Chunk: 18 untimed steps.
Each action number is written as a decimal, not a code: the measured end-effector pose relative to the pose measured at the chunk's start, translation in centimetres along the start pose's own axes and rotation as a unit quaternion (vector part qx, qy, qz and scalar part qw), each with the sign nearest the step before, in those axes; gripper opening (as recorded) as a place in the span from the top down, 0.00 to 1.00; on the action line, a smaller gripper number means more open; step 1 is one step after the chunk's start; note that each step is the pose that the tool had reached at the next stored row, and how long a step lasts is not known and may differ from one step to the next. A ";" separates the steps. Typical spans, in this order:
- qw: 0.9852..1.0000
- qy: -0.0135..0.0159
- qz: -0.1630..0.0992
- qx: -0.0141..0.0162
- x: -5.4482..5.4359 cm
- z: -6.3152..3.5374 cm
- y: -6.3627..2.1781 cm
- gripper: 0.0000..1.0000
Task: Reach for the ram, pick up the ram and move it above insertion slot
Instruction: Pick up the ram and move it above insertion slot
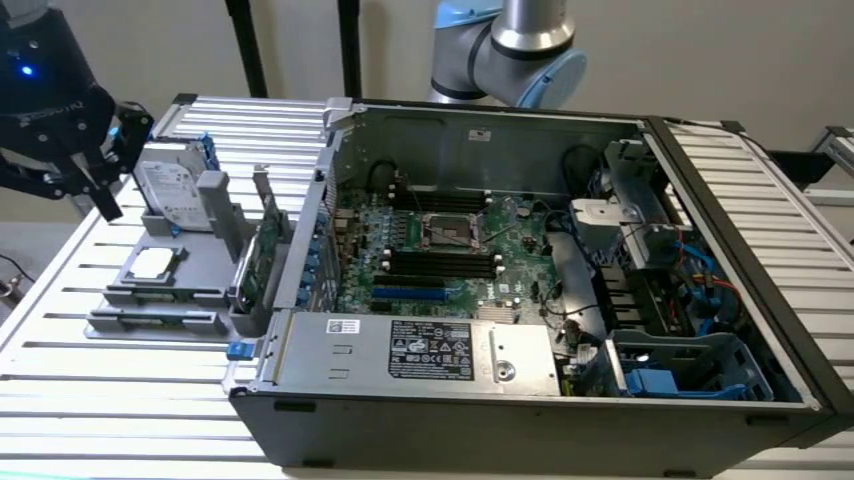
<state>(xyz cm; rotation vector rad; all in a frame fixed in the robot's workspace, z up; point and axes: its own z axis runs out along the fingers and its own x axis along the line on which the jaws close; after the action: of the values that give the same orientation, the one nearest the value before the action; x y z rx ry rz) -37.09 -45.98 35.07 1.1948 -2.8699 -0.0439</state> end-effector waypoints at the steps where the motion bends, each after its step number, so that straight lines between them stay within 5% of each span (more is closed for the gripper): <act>1: 1.000 0.000 -0.009 0.000 0.0 0.06 0.00 0.90; 6: 0.999 0.002 -0.055 0.001 0.0 0.17 -0.01 0.90; 10: 0.996 0.003 -0.091 0.002 0.0 0.21 -0.01 0.90; 18: 0.987 0.006 -0.163 0.004 0.0 0.25 -0.01 0.90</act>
<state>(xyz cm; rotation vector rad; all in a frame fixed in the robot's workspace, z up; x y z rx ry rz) -37.09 -45.98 34.82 1.6451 -2.6343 -0.0343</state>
